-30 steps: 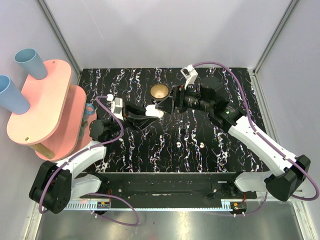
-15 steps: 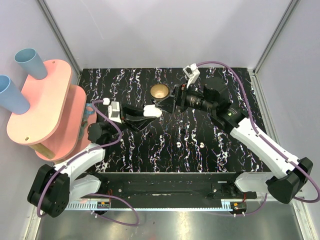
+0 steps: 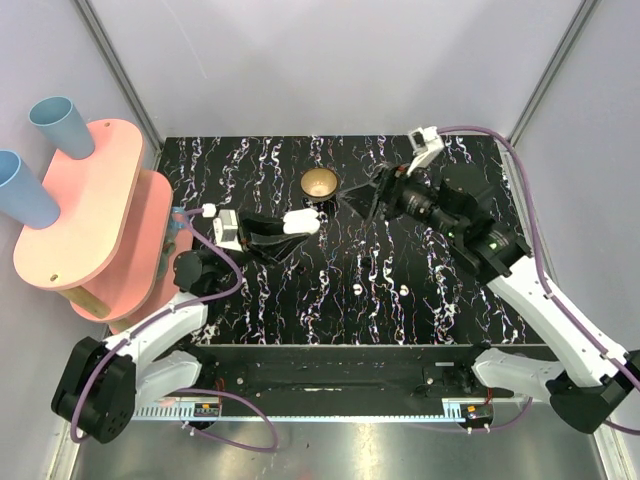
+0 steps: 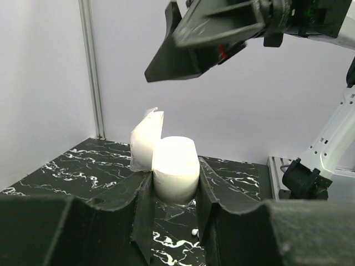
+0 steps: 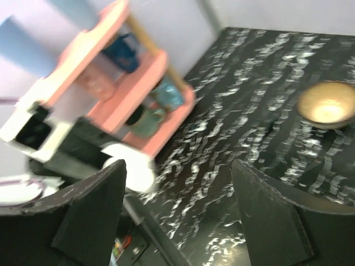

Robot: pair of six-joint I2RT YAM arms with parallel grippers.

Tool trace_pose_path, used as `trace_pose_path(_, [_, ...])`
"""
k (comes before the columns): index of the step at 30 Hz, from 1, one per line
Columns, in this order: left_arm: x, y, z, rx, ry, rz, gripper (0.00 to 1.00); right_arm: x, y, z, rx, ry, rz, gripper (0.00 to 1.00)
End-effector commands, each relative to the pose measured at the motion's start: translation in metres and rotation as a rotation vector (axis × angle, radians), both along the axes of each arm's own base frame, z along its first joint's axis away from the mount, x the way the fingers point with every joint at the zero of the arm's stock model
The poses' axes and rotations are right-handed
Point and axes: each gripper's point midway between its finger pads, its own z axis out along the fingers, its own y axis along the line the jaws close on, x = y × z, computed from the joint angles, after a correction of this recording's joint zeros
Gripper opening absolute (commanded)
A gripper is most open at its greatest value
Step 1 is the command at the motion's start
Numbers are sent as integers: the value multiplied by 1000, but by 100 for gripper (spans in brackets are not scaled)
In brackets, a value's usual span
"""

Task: Insert the wireless bluetooth earbuds into the charging case
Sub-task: Open the charging case, then pick up the left earbud from the center of the board.

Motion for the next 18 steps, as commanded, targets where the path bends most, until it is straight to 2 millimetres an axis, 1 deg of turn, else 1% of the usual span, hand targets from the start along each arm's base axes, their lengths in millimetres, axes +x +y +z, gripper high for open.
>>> trace_pose_path(1, [-4, 7, 18, -13, -97, 53, 0, 43, -69, -54, -120, 170, -337, 80])
trace_pose_path(2, [-6, 9, 20, -12, -111, 57, 0, 47, -78, -64, -127, 207, -359, 79])
trace_pose_path(3, [-7, 8, 20, -7, -107, 57, 0, 46, -88, -84, -153, 265, -376, 77])
trace_pose_path(4, [-7, 9, 21, -6, -112, 63, 0, 46, -93, -97, -153, 316, -393, 75])
trace_pose_path(5, [-9, 10, 23, -8, -119, 63, 0, 46, -108, -111, -168, 366, -432, 73])
trace_pose_path(6, [-9, 10, 22, -4, -115, 64, 0, 43, -115, -133, -191, 423, -452, 72])
trace_pose_path(7, [-9, 10, 22, 0, -119, 67, 0, 41, -123, -145, -192, 471, -487, 71])
trace_pose_path(8, [-11, 12, 24, -1, -123, 70, 0, 37, -133, -159, -203, 522, -521, 68])
trace_pose_path(9, [-10, 12, 23, 1, -119, 73, 0, 30, -137, -183, -208, 595, -541, 67])
trace_pose_path(11, [-11, 12, 24, 2, -122, 77, 0, 20, -145, -204, -204, 666, -571, 63])
trace_pose_path(12, [-10, 13, 24, 3, -124, 80, 0, 11, -146, -226, -199, 735, -580, 61])
trace_pose_path(13, [-11, 13, 23, 5, -123, 77, 0, 6, -147, -235, -193, 764, -587, 61])
trace_pose_path(14, [-11, 12, 23, 6, -123, 76, 0, -3, -150, -250, -199, 804, -596, 58])
trace_pose_path(18, [-10, 11, 22, 9, -121, 73, 0, -19, -155, -275, -167, 888, -644, 53])
